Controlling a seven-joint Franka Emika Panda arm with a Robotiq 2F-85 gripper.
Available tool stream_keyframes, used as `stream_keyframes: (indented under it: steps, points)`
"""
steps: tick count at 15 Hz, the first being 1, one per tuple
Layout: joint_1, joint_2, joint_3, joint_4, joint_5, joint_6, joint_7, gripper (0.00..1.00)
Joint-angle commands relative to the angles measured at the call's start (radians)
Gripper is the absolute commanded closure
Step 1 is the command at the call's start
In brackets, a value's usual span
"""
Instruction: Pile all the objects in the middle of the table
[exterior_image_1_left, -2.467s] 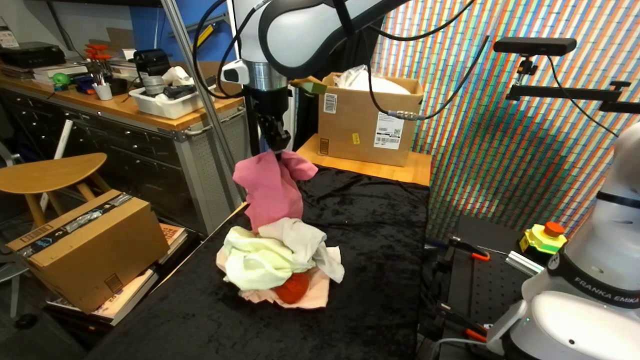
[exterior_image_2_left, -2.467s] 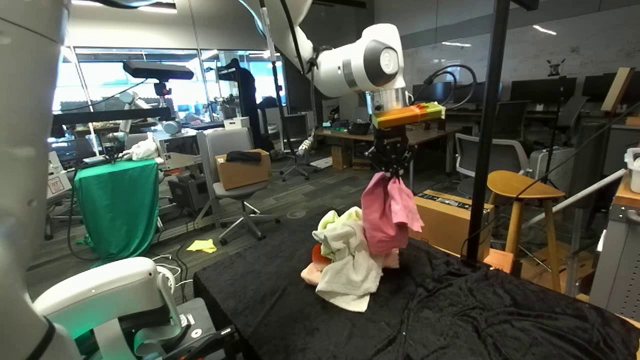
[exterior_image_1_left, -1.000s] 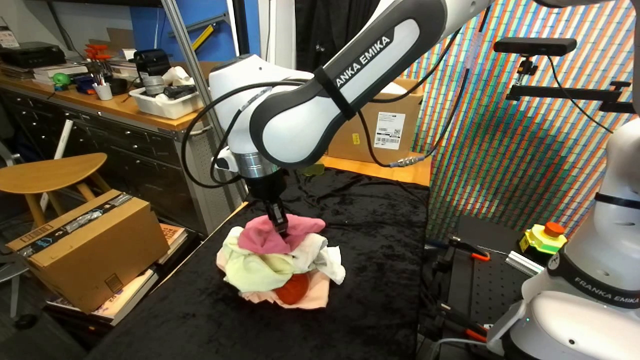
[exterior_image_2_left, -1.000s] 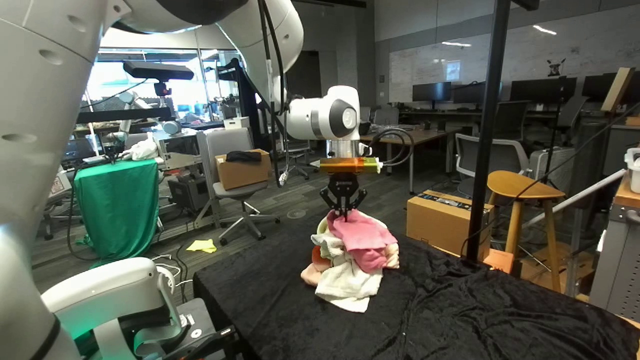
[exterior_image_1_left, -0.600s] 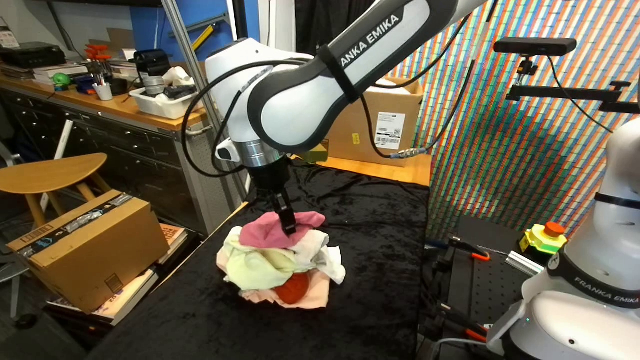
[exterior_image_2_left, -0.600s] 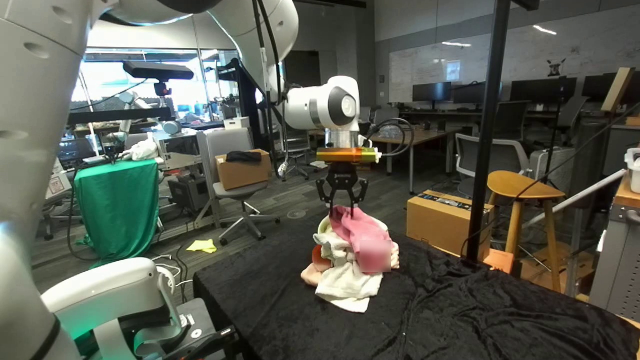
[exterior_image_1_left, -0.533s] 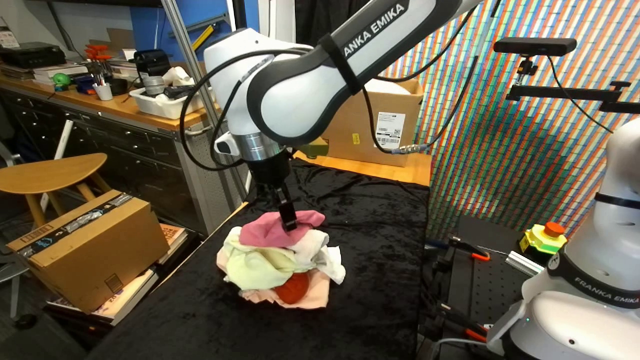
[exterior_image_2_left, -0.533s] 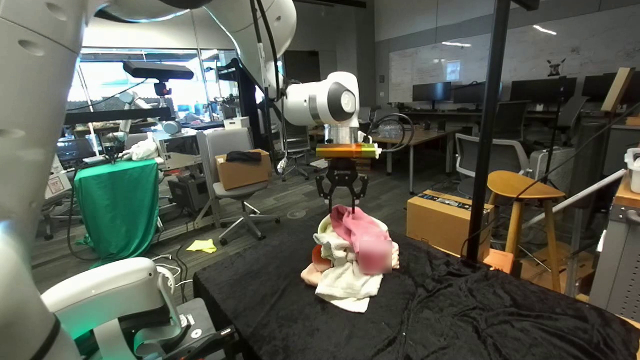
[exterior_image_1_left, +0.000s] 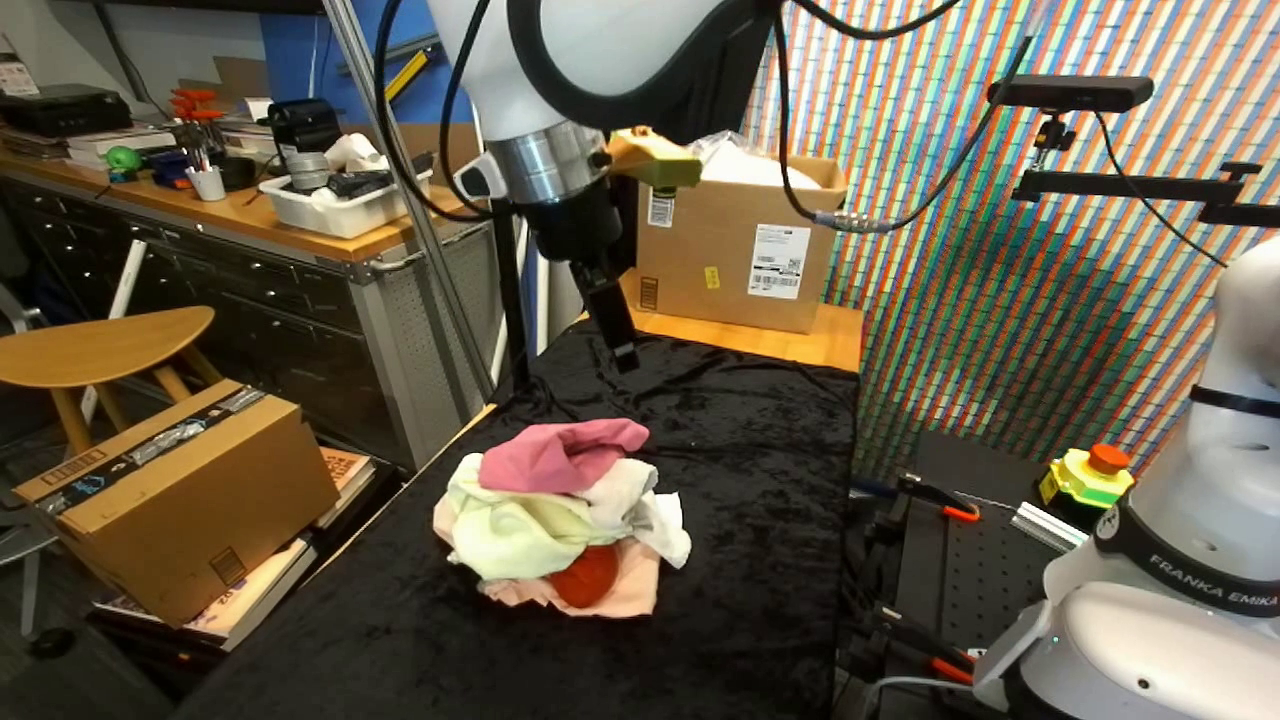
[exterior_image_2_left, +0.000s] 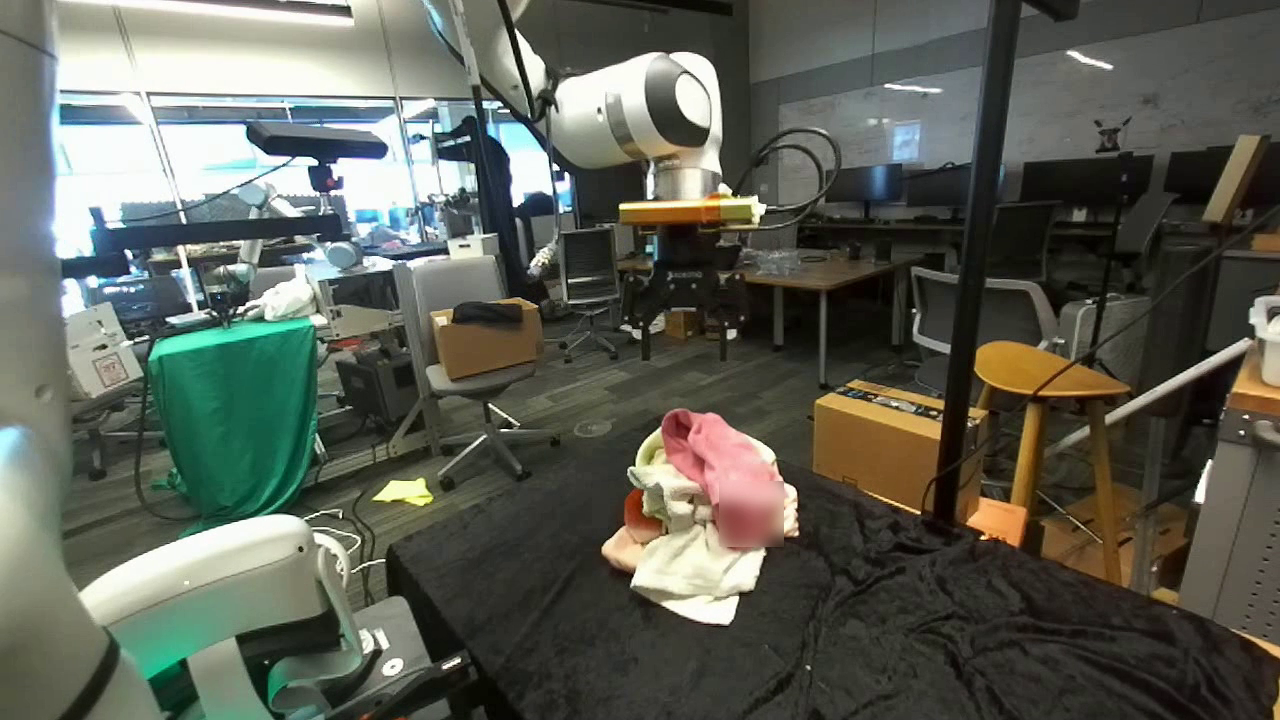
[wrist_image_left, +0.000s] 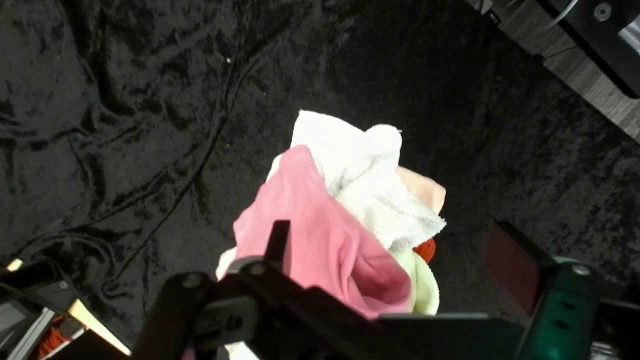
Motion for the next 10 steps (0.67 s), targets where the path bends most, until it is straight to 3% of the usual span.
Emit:
stream_keyframes:
  steps: [1, 10]
  points:
    - [-0.034, -0.108, -0.023, -0.038, 0.052, -0.077, 0.038, 0.00]
    - [-0.101, -0.341, -0.106, -0.260, 0.249, -0.011, 0.148, 0.00]
